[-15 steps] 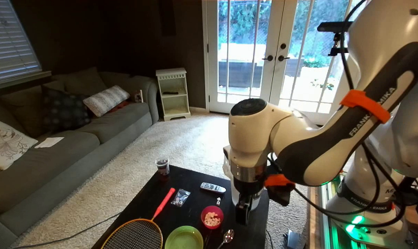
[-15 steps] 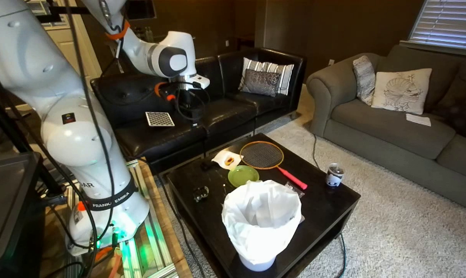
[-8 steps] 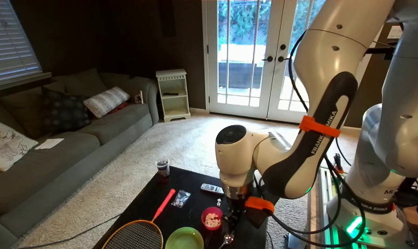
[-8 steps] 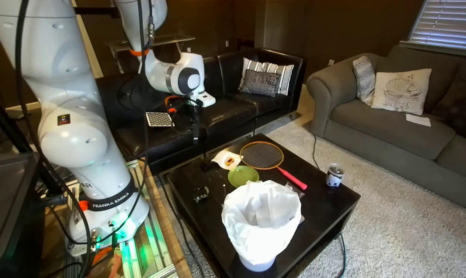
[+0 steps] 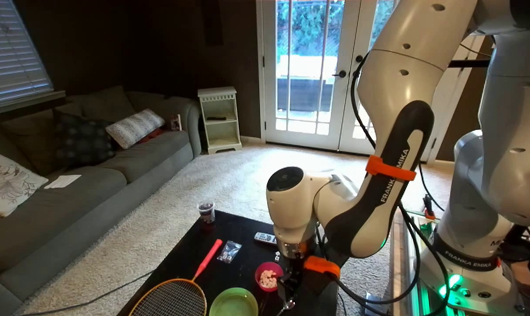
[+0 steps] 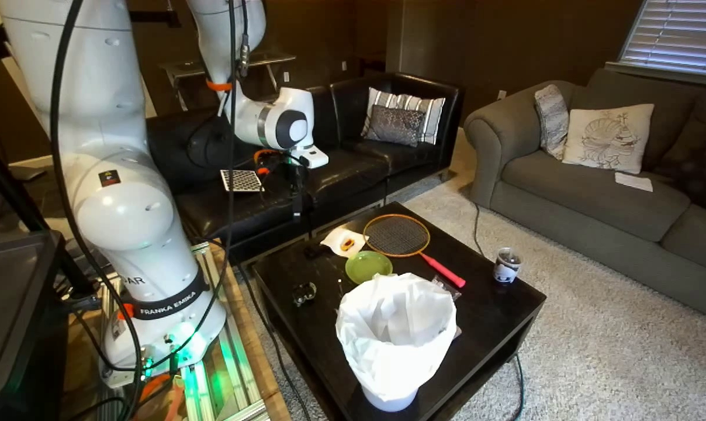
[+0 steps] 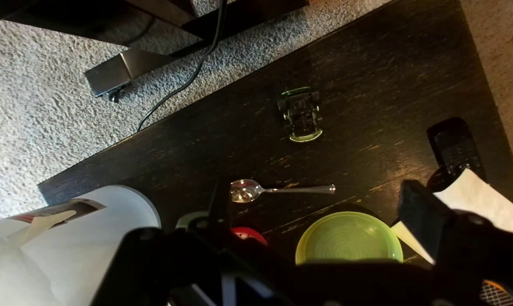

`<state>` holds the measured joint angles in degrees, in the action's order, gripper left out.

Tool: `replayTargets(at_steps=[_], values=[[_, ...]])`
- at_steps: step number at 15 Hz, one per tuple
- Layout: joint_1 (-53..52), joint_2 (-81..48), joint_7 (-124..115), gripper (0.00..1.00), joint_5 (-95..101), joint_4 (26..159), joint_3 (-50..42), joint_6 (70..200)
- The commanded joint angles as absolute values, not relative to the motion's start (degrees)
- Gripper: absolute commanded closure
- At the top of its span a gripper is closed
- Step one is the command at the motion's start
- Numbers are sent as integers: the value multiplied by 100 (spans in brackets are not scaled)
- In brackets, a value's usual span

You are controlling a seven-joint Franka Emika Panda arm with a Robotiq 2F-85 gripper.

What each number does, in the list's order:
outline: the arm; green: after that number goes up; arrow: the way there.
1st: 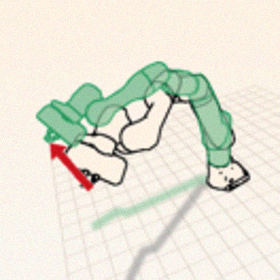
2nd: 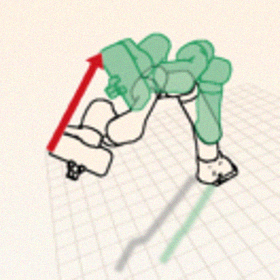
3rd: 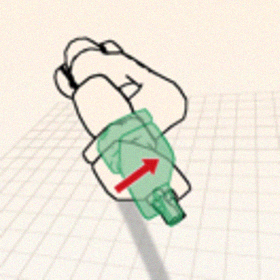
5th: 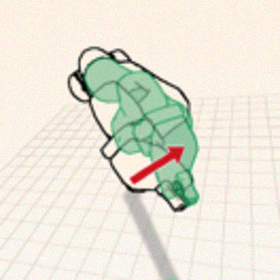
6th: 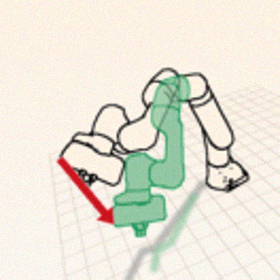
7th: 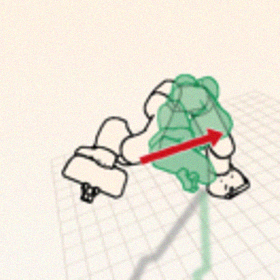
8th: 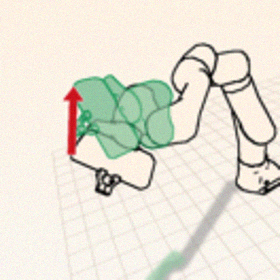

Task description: Flip the toy car

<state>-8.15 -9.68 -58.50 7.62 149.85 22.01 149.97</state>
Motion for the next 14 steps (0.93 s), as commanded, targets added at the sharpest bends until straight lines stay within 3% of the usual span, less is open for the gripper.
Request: replayTargets(at_steps=[1,8,14], values=[[-1307,-1628,-6151,0,733,14897,1470,15580],[-1258,-3484,-5548,0,-756,14630,1340,17652],[-509,-4778,-5074,0,-1475,13918,1960,18000]])
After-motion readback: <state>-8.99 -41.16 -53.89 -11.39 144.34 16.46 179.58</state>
